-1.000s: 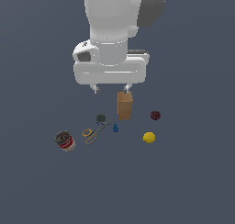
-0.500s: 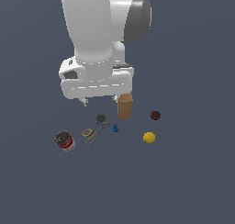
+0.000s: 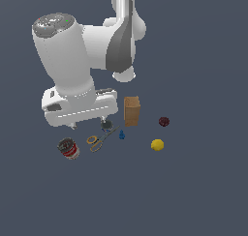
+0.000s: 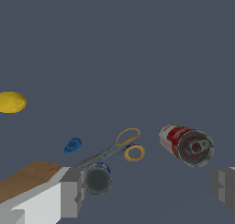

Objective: Pick up a designated object from a clutter of objects.

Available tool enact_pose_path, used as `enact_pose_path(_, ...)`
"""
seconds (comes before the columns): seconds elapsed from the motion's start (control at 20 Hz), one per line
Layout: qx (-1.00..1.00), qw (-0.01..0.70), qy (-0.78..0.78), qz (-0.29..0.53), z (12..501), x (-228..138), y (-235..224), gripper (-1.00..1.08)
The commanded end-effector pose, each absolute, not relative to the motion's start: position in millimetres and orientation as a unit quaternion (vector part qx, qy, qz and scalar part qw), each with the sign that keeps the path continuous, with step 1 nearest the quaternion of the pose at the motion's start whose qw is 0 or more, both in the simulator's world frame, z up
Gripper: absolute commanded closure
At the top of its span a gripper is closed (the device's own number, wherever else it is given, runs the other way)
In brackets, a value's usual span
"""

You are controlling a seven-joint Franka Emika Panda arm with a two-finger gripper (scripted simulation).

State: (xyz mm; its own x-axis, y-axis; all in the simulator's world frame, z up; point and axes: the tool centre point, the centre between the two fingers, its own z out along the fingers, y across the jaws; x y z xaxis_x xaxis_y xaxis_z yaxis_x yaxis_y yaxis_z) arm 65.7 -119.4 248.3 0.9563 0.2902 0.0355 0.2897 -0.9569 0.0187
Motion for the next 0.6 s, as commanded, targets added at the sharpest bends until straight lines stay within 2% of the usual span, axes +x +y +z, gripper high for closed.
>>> enact_pose_path(0.0, 0.986, 0.007, 0.167, 0.016, 233.5, 70.6, -136.5, -0.92)
enact_pose_path(0.55, 0.968, 0.004, 0.250, 0.005, 167.0, 80.2, -208.3, -0.92)
